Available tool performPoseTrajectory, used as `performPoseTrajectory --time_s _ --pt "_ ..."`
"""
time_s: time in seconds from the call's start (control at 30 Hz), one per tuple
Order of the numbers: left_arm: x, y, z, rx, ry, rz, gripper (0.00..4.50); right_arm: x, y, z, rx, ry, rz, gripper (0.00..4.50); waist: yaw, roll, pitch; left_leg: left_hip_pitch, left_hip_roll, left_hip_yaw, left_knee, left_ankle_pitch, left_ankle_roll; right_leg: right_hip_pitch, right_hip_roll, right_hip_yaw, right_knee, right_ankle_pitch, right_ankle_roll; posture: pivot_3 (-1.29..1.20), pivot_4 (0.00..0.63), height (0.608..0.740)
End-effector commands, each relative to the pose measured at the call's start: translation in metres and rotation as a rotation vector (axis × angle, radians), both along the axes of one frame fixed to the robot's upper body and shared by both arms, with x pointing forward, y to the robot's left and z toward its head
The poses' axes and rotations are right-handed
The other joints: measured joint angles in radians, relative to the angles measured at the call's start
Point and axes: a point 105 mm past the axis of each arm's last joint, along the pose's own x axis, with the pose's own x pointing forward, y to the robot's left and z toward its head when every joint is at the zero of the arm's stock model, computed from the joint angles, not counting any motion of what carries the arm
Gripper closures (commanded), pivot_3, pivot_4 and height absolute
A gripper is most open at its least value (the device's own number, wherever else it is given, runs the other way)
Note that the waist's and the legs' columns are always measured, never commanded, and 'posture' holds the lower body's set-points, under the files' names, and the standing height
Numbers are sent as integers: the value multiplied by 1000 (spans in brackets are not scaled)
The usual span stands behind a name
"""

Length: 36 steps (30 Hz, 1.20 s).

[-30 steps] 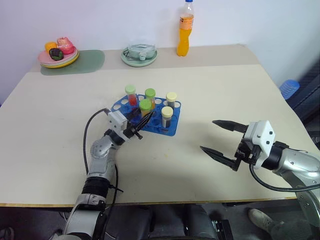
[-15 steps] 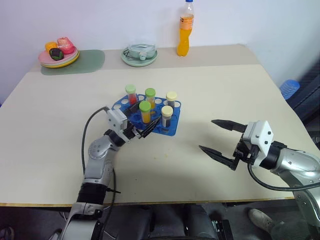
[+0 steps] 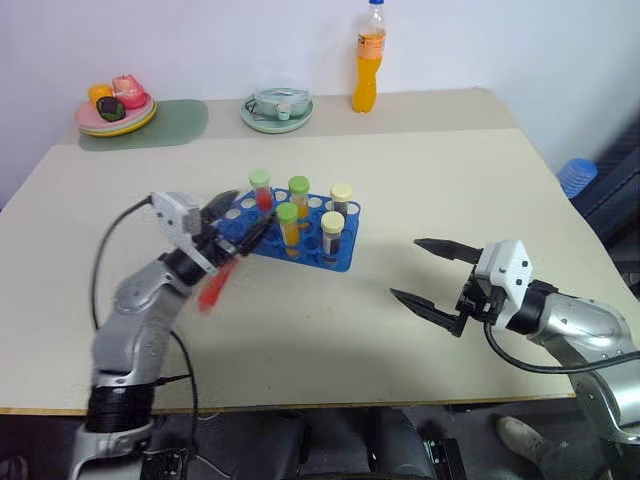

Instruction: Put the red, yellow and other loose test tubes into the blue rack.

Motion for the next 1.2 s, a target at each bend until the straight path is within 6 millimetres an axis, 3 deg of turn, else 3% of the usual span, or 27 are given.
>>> performPoseTrajectory --time_s 0.03,0.2,0.3,0.47,0.63,1.0,1.2 --pt "1 45 8 135 119 254 45 1 4 5 11 -44 28 0 0 0 0 0 0 0 0 0 0 -1 0 0 1 0 0 0 150 740" --pt "6 58 13 127 403 345 45 4 8 2 18 -50 48 0 10 -3 2 -1 0 -1 2 0 -1 0 0 0 1 0 0 0 150 740" --pt "5 41 13 161 597 246 45 6 9 1 21 -57 53 0 6 -4 3 -1 -1 -1 2 0 -1 0 0 0 1 0 0 0 150 740" --pt "0 29 10 209 682 152 45 5 8 -1 25 -62 50 0 -16 -4 3 0 0 0 -1 -2 -3 -4 1 0 2 0 0 0 150 740" --pt "-5 37 -7 273 816 125 45 2 4 -4 25 -65 29 0 -27 -4 3 0 1 -1 -2 -2 -4 -5 1 0 2 0 0 0 150 740" --pt "0 39 -27 364 957 163 45 1 6 -3 31 -70 13 0 -26 -4 3 0 0 -1 -1 -2 -4 -4 1 0 2 0 0 0 150 740" --pt "4 36 -38 361 1013 193 45 -12 10 1 46 -64 84 0 -25 -4 3 0 0 -1 -1 -2 -4 -4 1 0 2 0 0 0 150 740"
